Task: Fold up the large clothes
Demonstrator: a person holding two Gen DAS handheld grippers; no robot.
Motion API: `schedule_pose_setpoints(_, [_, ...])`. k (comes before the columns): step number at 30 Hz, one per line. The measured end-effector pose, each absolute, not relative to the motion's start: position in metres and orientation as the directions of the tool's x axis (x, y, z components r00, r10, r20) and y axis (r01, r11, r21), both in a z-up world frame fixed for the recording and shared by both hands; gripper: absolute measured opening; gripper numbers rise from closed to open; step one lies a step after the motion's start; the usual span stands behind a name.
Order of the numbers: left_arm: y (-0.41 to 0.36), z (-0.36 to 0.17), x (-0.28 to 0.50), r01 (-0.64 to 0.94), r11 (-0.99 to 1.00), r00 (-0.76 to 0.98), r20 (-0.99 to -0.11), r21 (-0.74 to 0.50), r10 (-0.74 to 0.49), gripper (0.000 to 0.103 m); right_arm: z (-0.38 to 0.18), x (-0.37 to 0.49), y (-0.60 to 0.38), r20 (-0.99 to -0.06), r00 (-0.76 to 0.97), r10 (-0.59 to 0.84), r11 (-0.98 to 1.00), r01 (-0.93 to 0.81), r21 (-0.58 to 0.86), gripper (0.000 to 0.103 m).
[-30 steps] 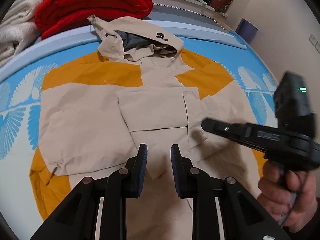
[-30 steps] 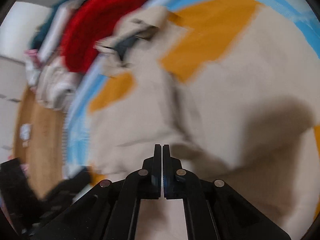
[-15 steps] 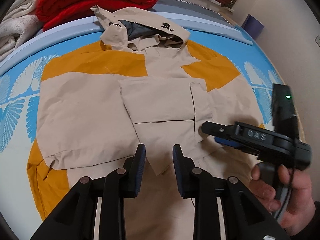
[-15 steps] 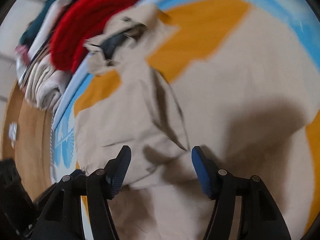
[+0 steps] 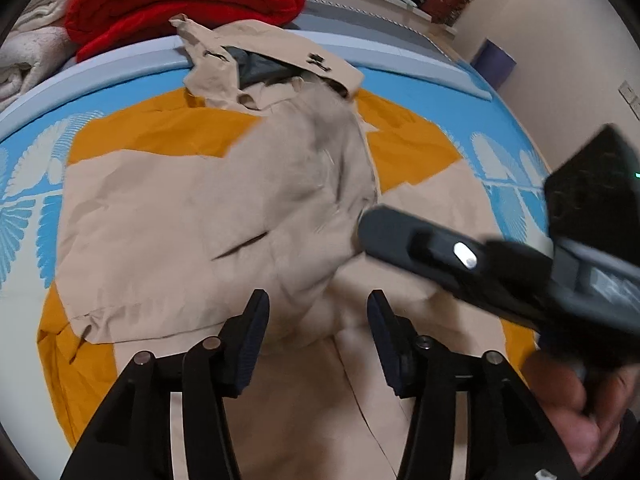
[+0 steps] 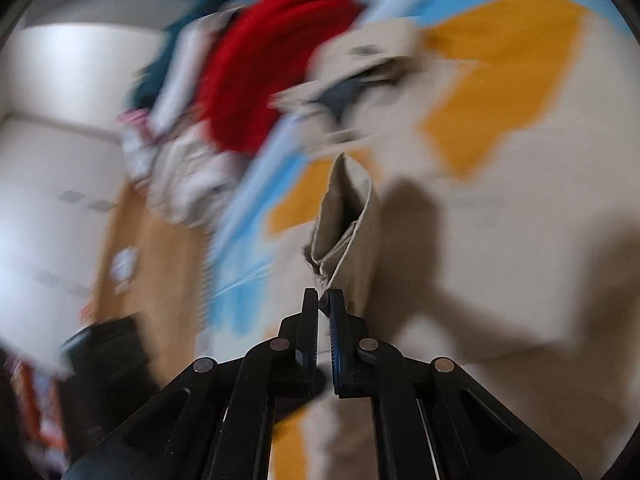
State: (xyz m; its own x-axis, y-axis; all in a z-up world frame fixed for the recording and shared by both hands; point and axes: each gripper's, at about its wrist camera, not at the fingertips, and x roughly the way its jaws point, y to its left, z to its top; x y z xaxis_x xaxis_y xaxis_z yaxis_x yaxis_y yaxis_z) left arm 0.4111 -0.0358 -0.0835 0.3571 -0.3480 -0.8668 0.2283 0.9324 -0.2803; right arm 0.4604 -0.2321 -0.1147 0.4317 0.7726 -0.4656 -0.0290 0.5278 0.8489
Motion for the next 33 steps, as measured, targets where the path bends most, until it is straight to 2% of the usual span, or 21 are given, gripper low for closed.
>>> schedule_pose_setpoints(2, [-0.029, -0.084, 0.413, 0.193, 0.945, 0.373, -0.871, -0.263, -0.319, 0.047, -0.102, 0.459, -0.215, -0.416, 0.391, 0.821, 0.49, -0.109, 0.865, 0.006])
schedule_pose_setpoints(3, [-0.023, -0.085, 0.415, 0.158, 0.956, 0.383, -0.877, -0.247, -0.29, 0.043, -0.096, 0.457, -0.208, -0.401, 0.37, 0.838, 0.477, -0.141, 0.868, 0.008])
schedule_pose_setpoints(4, [-0.017, -0.085, 0.416, 0.126, 0.965, 0.392, -0.882, -0.232, -0.263, 0.032, -0.094, 0.455, -0.206, -0.396, 0.36, 0.845, 0.472, -0.153, 0.868, 0.008])
schedule_pose_setpoints(5, [-0.008, -0.086, 0.418, 0.076, 0.974, 0.398, -0.889, -0.216, -0.228, 0.025, -0.092, 0.454, -0.205, -0.405, 0.363, 0.839, 0.482, -0.149, 0.864, 0.01])
schedule_pose_setpoints(7, [0.014, -0.087, 0.421, -0.023, 0.98, 0.409, -0.897, -0.196, -0.17, 0.023, -0.092, 0.453, -0.209, -0.479, 0.404, 0.779, 0.56, -0.106, 0.822, 0.016])
schedule_pose_setpoints(8, [0.023, -0.087, 0.422, -0.063, 0.98, 0.411, -0.9, -0.189, -0.147, 0.023, -0.093, 0.453, -0.212, -0.52, 0.429, 0.739, 0.606, -0.083, 0.791, 0.024])
schedule_pose_setpoints(9, [0.033, -0.088, 0.423, -0.105, 0.977, 0.41, -0.903, -0.188, -0.13, 0.023, -0.095, 0.451, -0.219, -0.583, 0.46, 0.67, 0.668, -0.032, 0.743, 0.038])
schedule_pose_setpoints(10, [0.044, -0.089, 0.424, -0.144, 0.97, 0.406, -0.906, -0.195, -0.122, 0.023, -0.1, 0.448, -0.227, -0.66, 0.486, 0.573, 0.732, 0.06, 0.679, 0.045])
schedule_pose_setpoints(11, [0.056, -0.092, 0.425, -0.192, 0.957, 0.396, -0.91, -0.215, -0.125, 0.023, -0.106, 0.443, -0.233, -0.7, 0.491, 0.518, 0.755, 0.123, 0.645, 0.053])
schedule_pose_setpoints(13, [0.071, -0.098, 0.426, -0.242, 0.938, 0.376, -0.915, -0.246, -0.143, 0.023, -0.128, 0.436, -0.245, -0.801, 0.436, 0.411, 0.78, 0.286, 0.556, 0.054])
schedule_pose_setpoints(15, [0.083, -0.104, 0.428, -0.284, 0.914, 0.357, -0.917, -0.289, -0.179, 0.023, -0.15, 0.429, -0.254, -0.868, 0.341, 0.361, 0.785, 0.392, 0.48, 0.054])
schedule_pose_setpoints(16, [0.09, -0.109, 0.429, -0.311, 0.895, 0.347, -0.915, -0.319, -0.205, 0.023, -0.161, 0.428, -0.259, -0.874, 0.313, 0.371, 0.764, 0.432, 0.479, 0.054])
schedule_pose_setpoints(20, [0.098, -0.102, 0.429, -0.332, 0.869, 0.401, -0.888, -0.368, -0.222, 0.01, -0.186, 0.426, -0.28, -0.848, 0.302, 0.435, 0.647, 0.55, 0.528, 0.054])
schedule_pose_setpoints(24, [0.085, -0.049, 0.424, -0.183, 0.917, 0.593, -0.784, -0.354, -0.184, 0.009, -0.171, 0.434, -0.296, -0.832, 0.39, 0.394, 0.631, 0.544, 0.553, 0.054])
schedule_pose_setpoints(26, [0.088, -0.039, 0.422, -0.177, 0.921, 0.638, -0.753, -0.347, -0.161, 0.009, -0.163, 0.431, -0.308, -0.821, 0.436, 0.368, 0.615, 0.548, 0.567, 0.054])
schedule_pose_setpoints(30, [0.111, -0.086, 0.434, -0.313, 0.871, 0.483, -0.853, -0.378, -0.197, 0.019, -0.164, 0.433, -0.327, -0.847, 0.437, 0.304, 0.608, 0.595, 0.525, 0.054])
schedule_pose_setpoints(33, [0.132, -0.116, 0.433, -0.43, 0.829, 0.37, -0.907, -0.357, -0.199, 0.02, -0.176, 0.427, -0.342, -0.872, 0.407, 0.274, 0.569, 0.662, 0.488, 0.054])
